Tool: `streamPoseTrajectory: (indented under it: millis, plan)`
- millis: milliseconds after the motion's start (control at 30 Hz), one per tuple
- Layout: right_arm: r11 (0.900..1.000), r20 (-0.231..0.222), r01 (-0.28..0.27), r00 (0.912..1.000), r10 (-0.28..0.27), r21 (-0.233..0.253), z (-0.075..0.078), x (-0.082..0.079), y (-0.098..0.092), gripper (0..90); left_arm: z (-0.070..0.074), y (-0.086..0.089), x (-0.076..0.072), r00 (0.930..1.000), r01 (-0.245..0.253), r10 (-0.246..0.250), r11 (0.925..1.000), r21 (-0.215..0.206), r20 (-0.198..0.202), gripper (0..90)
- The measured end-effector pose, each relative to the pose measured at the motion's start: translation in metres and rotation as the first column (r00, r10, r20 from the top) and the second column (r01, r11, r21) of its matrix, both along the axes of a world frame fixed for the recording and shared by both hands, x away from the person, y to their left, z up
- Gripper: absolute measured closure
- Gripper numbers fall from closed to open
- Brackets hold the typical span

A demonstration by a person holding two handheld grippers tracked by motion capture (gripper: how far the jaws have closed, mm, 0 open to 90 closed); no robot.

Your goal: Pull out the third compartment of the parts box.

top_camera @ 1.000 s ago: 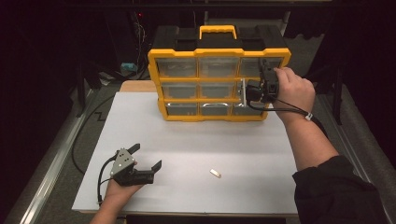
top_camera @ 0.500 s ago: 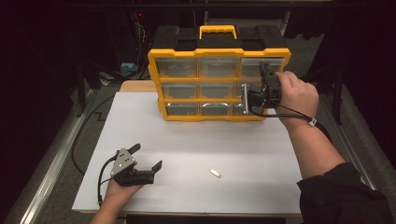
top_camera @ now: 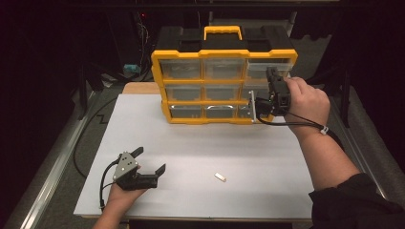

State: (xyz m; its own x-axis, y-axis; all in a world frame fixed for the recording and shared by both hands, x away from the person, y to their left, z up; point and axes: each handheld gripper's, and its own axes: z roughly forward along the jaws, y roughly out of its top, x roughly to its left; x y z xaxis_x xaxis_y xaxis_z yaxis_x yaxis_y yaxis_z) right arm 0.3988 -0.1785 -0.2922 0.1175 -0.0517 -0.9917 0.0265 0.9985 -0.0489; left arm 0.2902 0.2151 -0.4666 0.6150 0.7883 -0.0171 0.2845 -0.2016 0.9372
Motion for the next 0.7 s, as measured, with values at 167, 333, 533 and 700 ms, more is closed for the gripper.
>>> streamPoseTrajectory:
  millis: [167, 333, 533, 700]
  plan:
    - [1.000, -0.022, 0.003, 0.9997, -0.003, 0.004, 0.002, -0.001, 0.000, 77.2, 0.000, 0.001, 0.000, 1.0000, -0.002, 0.002, 1.0000, 0.001, 0.001, 0.2]
    - [1.000, -0.046, 0.001, 0.9989, -0.001, 0.002, 0.005, -0.003, -0.002, 66.9, -0.001, 0.000, 0.000, 1.0000, 0.000, 0.000, 1.0000, 0.002, -0.002, 0.2]
    - [0.999, -0.053, -0.006, 0.9985, 0.008, 0.035, 0.013, -0.004, -0.002, 47.7, 0.000, 0.000, 0.001, 1.0000, -0.002, 0.002, 1.0000, 0.002, -0.001, 0.2]
    - [0.998, -0.076, 0.006, 0.9971, -0.001, 0.065, 0.021, 0.002, 0.001, 35.2, -0.001, 0.000, 0.001, 1.0000, 0.002, -0.002, 1.0000, 0.002, -0.004, 0.2]
